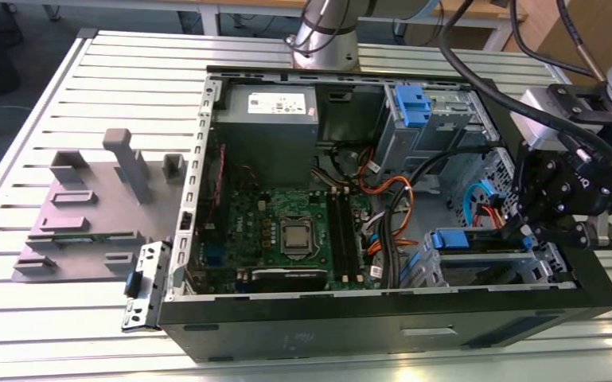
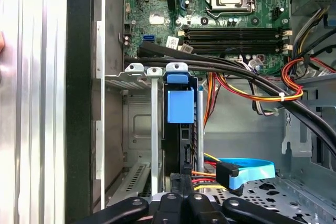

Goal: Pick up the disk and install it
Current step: 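Insert the first disk wire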

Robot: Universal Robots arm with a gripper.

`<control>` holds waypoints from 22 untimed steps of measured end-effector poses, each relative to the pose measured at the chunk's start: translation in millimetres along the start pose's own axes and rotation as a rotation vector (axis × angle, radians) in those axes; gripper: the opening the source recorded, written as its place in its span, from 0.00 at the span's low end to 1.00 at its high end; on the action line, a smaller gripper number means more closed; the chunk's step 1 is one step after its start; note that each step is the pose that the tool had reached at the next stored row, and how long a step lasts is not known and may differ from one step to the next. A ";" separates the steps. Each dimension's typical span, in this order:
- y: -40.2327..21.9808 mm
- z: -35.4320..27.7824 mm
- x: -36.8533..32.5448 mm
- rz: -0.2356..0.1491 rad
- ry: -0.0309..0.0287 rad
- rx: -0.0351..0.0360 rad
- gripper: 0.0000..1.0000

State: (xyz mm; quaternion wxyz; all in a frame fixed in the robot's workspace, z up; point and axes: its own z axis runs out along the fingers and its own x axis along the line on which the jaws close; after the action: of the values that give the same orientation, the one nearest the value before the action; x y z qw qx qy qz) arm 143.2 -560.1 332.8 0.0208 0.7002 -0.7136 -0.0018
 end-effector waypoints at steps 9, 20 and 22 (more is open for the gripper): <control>0.0 0.4 0.0 0.000 0.0001 0.0000 0.11; -0.1 3.1 -0.1 0.000 0.0001 -0.0009 0.11; -0.1 2.4 -0.1 0.000 -0.0007 -0.0009 0.11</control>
State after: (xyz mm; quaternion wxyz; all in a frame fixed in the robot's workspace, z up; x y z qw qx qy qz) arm 143.2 -560.1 330.4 0.0209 0.7002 -0.7136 -0.0024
